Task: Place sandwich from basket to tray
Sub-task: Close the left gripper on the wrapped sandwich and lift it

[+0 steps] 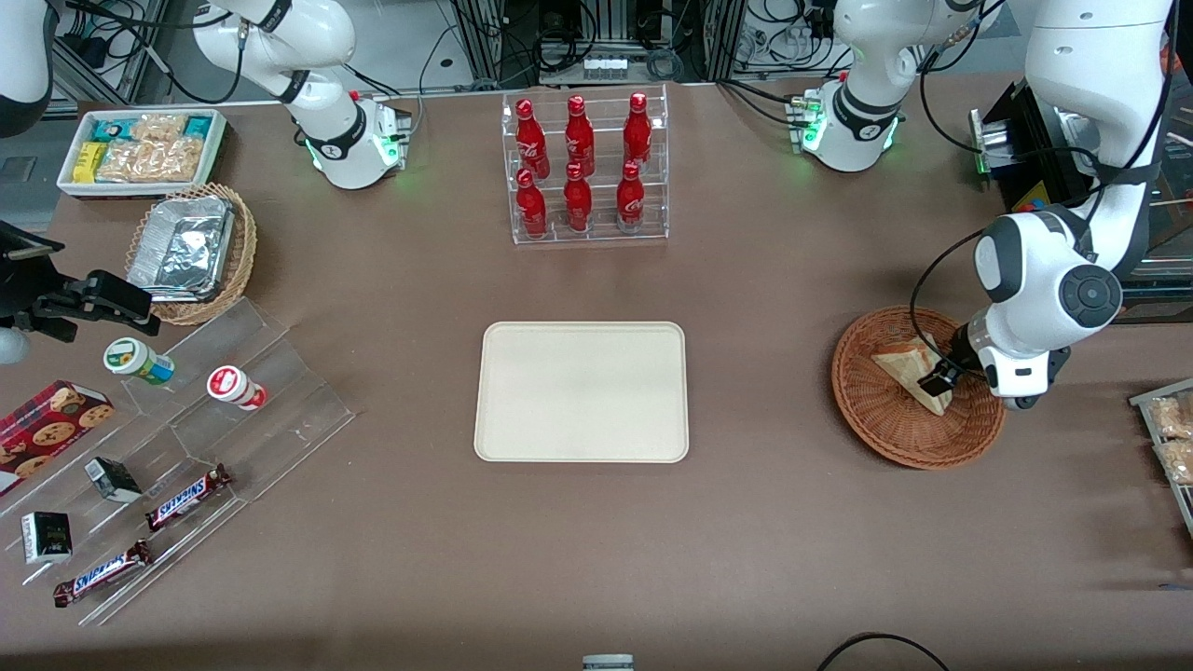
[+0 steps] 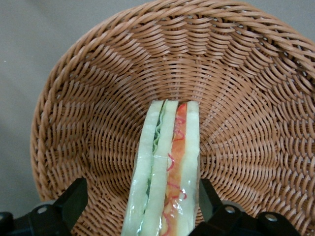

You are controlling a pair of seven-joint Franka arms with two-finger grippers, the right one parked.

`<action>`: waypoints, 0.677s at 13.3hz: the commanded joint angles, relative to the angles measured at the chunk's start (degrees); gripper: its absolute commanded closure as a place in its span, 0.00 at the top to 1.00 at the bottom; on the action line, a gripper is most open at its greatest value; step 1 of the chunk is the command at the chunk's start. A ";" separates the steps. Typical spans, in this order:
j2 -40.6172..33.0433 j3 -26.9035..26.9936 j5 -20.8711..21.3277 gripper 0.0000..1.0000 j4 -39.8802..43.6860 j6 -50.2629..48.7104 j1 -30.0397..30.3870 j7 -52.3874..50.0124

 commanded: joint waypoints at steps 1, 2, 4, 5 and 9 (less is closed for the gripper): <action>0.24 -0.18 0.41 1.00 -3.39 5.11 -0.40 -1.22; 0.86 -0.53 0.41 1.00 -3.39 5.12 -1.27 -1.56; 1.91 -0.44 0.32 0.99 -3.21 5.12 -3.83 -3.32; 2.00 -0.36 0.50 0.94 -3.30 5.12 -4.01 -3.32; 0.95 -0.18 1.11 0.51 -3.04 2.32 -3.48 -2.62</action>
